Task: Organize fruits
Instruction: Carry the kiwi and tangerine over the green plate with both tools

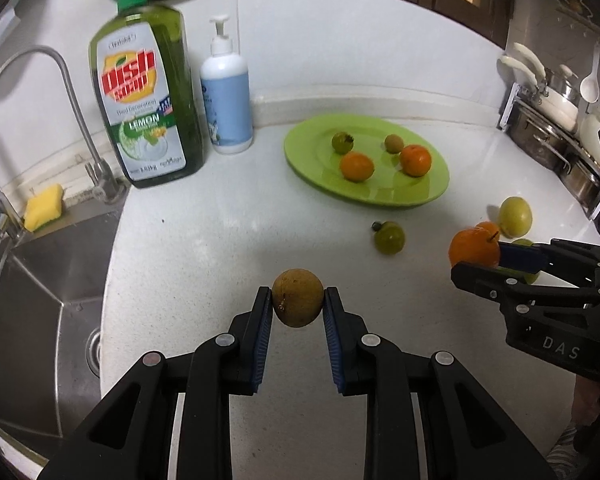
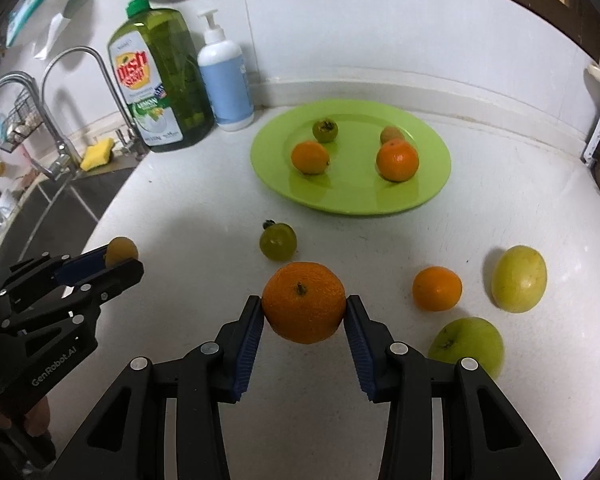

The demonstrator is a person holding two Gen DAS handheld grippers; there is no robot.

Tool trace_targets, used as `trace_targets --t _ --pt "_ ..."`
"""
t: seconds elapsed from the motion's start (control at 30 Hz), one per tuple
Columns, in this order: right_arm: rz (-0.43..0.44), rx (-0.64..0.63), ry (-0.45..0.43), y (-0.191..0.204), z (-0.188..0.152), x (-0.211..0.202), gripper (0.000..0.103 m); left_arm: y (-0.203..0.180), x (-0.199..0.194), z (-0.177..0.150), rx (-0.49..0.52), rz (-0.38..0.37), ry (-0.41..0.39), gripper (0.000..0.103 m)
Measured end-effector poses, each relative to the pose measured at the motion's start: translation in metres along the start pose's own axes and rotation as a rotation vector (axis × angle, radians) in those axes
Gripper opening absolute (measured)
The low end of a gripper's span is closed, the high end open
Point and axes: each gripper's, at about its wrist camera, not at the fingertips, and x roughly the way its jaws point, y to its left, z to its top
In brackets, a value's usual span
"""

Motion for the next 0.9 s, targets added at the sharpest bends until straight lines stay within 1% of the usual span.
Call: trace_targets --t 0.23,0.43,0.5,0.63,0.73,0.9 --pt "0.029 -0.034 -0.056 -0.006 0.009 -0.022 0.043 -0.017 -0.020 0.011 0.024 0.012 -0.062 0.026" --pt "0.049 -0.056 -0.094 -0.021 0.023 -0.037 0.043 -0.034 -0.028 0.026 0.042 -0.003 -0.100 0.026" --pt "0.055 -0.057 -0.098 -0.026 0.029 -0.039 0.043 -0.039 -0.028 0.035 0.040 -0.013 -0.113 0.026" --pt "0.070 -0.064 -0.112 -0.039 0.042 -0.043 0.043 -0.048 -0.028 0.052 0.057 0.000 -0.147 0.026" --pt "0.064 -0.083 -0.132 -0.045 0.055 -0.045 0.043 -0.054 -0.027 0.068 0.071 0.003 -0.169 0.026" --pt "0.093 -0.096 -0.143 -0.058 0.081 -0.043 0.043 -0.062 -0.020 0.095 0.079 -0.003 -0.182 0.026"
